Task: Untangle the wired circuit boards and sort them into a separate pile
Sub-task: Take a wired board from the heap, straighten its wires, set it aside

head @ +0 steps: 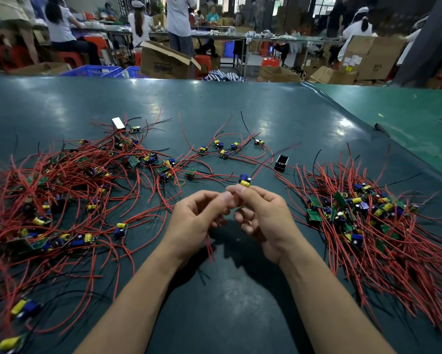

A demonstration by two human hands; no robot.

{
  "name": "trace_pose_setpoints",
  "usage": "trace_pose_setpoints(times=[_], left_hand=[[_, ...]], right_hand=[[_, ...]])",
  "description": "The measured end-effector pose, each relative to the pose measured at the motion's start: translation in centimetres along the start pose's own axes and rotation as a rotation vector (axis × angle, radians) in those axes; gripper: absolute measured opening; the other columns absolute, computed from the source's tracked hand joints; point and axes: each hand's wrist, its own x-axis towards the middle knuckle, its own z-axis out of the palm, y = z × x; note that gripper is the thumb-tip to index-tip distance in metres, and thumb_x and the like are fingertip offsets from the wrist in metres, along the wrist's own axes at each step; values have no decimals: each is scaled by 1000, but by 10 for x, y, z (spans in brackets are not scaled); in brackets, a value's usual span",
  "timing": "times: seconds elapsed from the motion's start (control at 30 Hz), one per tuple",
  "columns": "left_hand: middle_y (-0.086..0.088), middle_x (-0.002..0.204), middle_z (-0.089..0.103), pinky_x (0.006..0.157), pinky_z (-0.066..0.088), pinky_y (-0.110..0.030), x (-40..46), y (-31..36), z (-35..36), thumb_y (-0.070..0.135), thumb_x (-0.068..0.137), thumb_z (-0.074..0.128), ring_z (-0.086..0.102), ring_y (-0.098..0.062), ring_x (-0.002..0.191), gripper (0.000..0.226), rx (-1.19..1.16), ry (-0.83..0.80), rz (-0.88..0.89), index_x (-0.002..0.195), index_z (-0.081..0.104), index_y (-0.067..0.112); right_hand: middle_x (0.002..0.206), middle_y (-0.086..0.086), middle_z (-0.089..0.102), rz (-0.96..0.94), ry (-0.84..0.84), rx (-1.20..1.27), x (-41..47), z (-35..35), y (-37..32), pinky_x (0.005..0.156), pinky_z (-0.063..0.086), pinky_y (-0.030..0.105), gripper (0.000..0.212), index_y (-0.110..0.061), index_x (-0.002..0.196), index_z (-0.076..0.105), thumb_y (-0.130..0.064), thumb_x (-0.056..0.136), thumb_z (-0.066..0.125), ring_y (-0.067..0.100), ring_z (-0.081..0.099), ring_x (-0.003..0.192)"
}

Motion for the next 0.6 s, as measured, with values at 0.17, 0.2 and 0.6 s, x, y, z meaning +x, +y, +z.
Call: trace_pose_setpoints(times=[0.17,0.2,0.6], left_hand=[[-4,59,61,47,41,-26,-3,-3,-1,30,79,69,49,-13,47,25,30,-10,-31,84,75,7],[-5,59,60,46,41,-27,-3,-3,-1,32,80,69,48,-14,46,27,13,-4,-34,84,76,6],[2,53,47,43,26,-22,3,-2,-6,31,89,64,34,-12,44,27,-39,95,-23,72,75,14]], right_hand=[[71,-1,66,-48,78,25,3,-6,-3,36,31,17,14,-9,92,72,-21,91,66,10,51,47],[72,0,66,-61,83,8,3,-8,-3,37,32,18,16,-9,91,72,-24,91,65,10,52,48],[55,-3,61,-422,564,192,4,-17,-19,36,37,18,20,-10,74,71,-19,92,67,8,49,42]])
